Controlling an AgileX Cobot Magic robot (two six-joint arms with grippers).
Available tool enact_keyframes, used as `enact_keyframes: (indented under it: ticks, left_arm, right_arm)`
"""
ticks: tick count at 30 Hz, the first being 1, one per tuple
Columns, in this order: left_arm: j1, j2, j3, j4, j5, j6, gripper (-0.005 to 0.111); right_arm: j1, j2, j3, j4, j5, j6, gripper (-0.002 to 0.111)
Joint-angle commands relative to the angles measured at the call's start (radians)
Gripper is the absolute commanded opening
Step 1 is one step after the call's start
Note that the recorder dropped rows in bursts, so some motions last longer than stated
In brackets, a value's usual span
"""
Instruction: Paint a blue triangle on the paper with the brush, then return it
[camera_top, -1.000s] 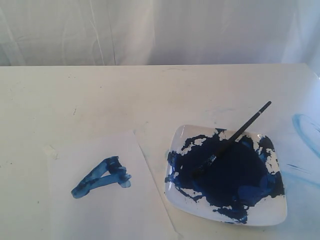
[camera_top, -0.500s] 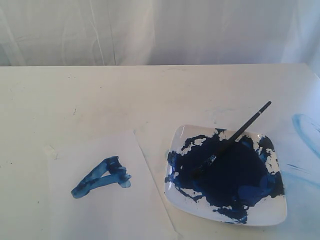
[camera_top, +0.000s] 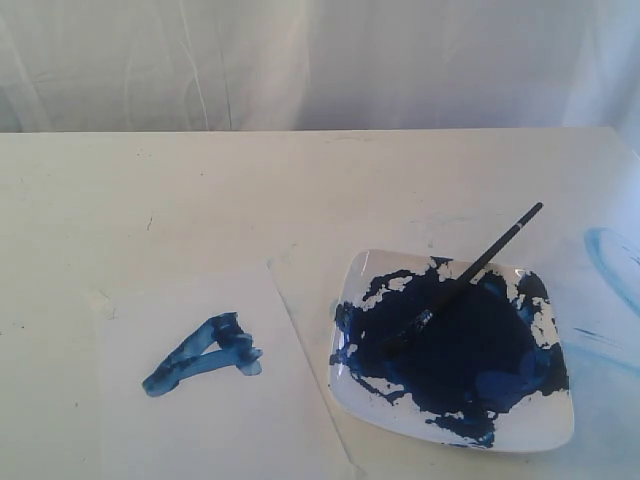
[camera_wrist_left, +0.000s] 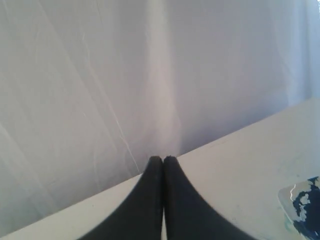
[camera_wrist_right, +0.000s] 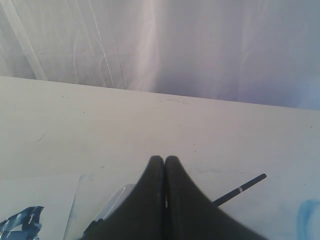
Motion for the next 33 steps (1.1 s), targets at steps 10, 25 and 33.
enact_keyframes:
  ticks: [10, 25, 33]
  left_arm:
    - [0.002, -0.047, 0.238, 0.622, -0.233, -0.695, 0.0]
    - [0.002, -0.221, 0.882, 0.674, -0.366, -0.606, 0.0]
    - [0.002, -0.221, 0.882, 0.674, -0.366, -0.606, 0.0]
  right_arm:
    - [0.001, -0.006, 0.007, -0.004, -0.004, -0.004, 0.0]
    - [0.001, -0.006, 0.007, -0.002, -0.002, -0.004, 0.0]
    - [0.001, -0.006, 0.007, -0.002, -0.004, -0.004, 0.0]
